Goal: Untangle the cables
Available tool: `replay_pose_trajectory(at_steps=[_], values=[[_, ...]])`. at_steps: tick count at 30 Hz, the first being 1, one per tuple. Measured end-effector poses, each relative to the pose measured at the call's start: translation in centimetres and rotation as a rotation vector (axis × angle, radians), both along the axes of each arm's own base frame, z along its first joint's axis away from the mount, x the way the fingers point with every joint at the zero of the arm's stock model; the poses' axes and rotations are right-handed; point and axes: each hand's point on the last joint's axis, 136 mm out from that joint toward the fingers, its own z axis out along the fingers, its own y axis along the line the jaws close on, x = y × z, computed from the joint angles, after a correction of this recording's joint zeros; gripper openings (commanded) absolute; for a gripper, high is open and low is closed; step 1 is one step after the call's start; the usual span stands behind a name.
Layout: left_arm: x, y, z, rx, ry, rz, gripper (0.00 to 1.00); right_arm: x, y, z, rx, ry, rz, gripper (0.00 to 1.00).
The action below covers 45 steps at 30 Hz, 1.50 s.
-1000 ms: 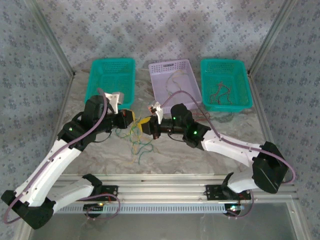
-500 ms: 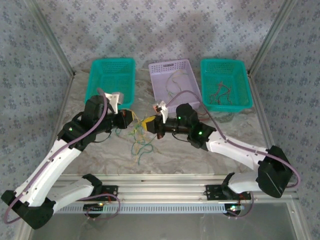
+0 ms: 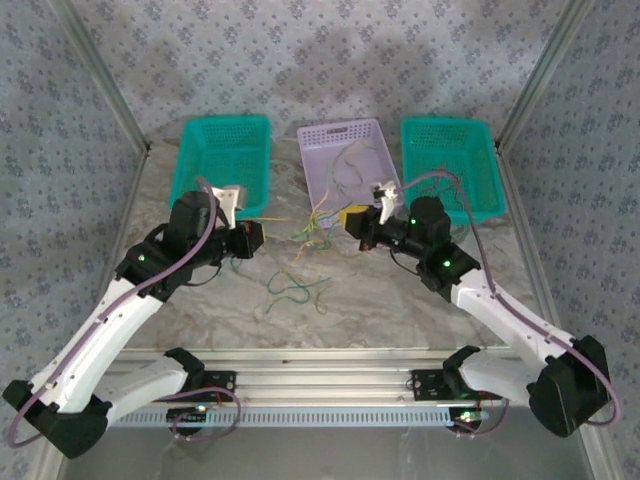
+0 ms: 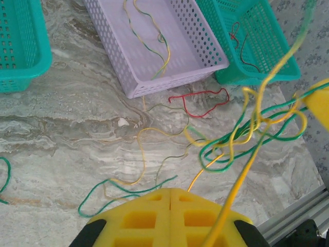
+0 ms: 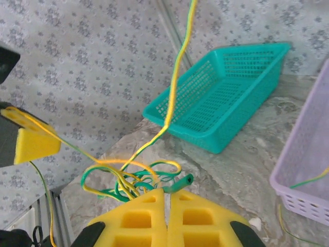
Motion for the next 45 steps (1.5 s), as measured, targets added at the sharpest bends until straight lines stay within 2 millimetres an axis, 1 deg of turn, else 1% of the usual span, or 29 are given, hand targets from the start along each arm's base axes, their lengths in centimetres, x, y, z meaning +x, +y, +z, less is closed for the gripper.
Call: replay_pose_trajectory(at_steps=[5, 8, 14, 18, 22, 25, 31, 34, 38, 41, 45], values=[[0.1, 0.3, -0.1, 0.012, -0.001, 0.007, 0.0, 0.7, -2.7, -0.4, -0.01, 0.023, -0.076, 0.0], [0.3, 0.3, -0.3, 0.022, -0.003, 0.01, 0.0, 1.2, -4.6, -0.5, -0.014, 0.04, -0.134, 0.0], [0.2, 0.7, -0.7, 0.046, 0.005, 0.012, 0.0, 2.7, -10.1, -1.3, -0.021, 0.105, -0.344, 0.0], [0.3, 1.1, -0.8, 0.06, 0.004, 0.02, 0.0, 3.7, -14.4, -2.6, -0.012, 0.189, -0.504, 0.0], [0.4, 1.3, -0.9, 0.067, 0.001, 0.024, 0.0, 3.7, -17.4, -3.5, 0.006, 0.245, -0.616, 0.0], [0.5, 1.5, -0.9, 0.073, 0.0, 0.028, 0.0, 3.6, -19.0, -3.9, 0.004, 0.271, -0.68, 0.0], [0.6, 1.9, -1.1, 0.092, -0.001, 0.034, 0.0, 3.1, -22.0, -6.3, -0.029, 0.375, -0.794, 0.0], [0.7, 2.1, -1.2, 0.098, 0.0, 0.042, 0.0, 2.7, -23.3, -7.1, -0.058, 0.413, -0.856, 0.0], [1.1, 2.8, -1.2, 0.114, -0.007, 0.063, 0.0, 2.0, -25.3, -6.8, -0.094, 0.412, -0.953, 0.0], [1.7, 3.8, -0.9, 0.128, -0.022, 0.102, 0.0, 1.8, -26.8, -6.6, -0.118, 0.41, -1.029, 0.0], [2.8, 5.6, 0.2, 0.134, -0.051, 0.166, 0.0, 1.1, -28.6, -7.5, -0.151, 0.439, -1.113, 0.0]])
